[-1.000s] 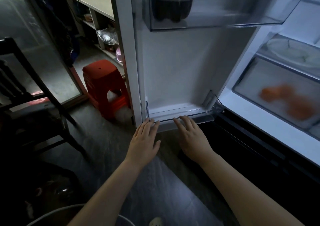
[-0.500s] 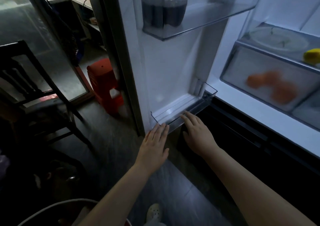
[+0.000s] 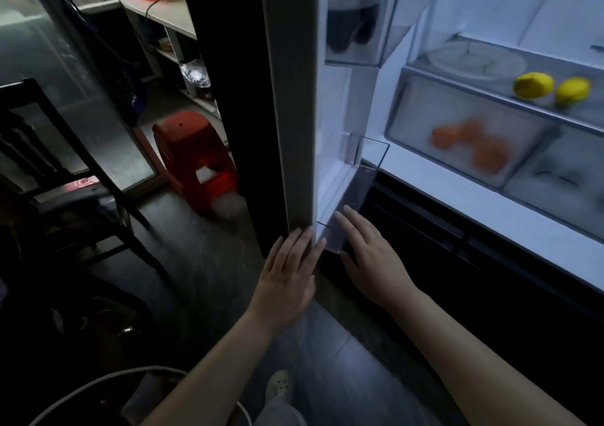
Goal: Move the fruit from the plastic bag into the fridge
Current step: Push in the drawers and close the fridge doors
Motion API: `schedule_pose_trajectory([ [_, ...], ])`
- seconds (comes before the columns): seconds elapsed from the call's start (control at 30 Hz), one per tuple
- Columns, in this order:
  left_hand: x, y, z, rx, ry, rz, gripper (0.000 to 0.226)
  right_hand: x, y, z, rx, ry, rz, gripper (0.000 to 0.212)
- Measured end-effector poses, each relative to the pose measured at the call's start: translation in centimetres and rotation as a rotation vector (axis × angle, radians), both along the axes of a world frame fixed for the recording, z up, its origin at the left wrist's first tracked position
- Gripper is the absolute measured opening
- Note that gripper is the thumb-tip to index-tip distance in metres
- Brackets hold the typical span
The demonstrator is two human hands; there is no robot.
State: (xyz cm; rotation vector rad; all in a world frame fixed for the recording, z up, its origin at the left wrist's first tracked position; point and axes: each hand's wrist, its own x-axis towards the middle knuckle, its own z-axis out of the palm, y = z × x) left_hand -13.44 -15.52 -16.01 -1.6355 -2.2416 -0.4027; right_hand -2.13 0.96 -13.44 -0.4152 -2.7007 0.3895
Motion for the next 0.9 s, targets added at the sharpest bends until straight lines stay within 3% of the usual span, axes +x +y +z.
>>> schedule_pose_trajectory([
  [0.17, 1.3, 0.3, 0.7, 0.037, -0.08, 0.105, 0.085, 2.4, -1.0, 1.3, 0.021, 0.195, 0.01, 0.058],
  [0.33, 2.7, 1.1, 2.1, 0.03, -0.118, 0.115, 0.091, 4.9, -1.1, 2.3, 0.284, 0.315, 0.016, 0.053],
  [0.6, 5.2, 4.8, 4.4, -0.002, -0.224, 0.05, 0.09, 7.6, 1.9, 1.2, 0.379, 0.025, -0.118, 0.057],
  [0.9, 6.5, 9.3, 5.8, -0.061, -0.202, -0.221, 0.082, 10.8, 5.2, 2.2, 0.168, 0.076, -0.315, 0.075],
])
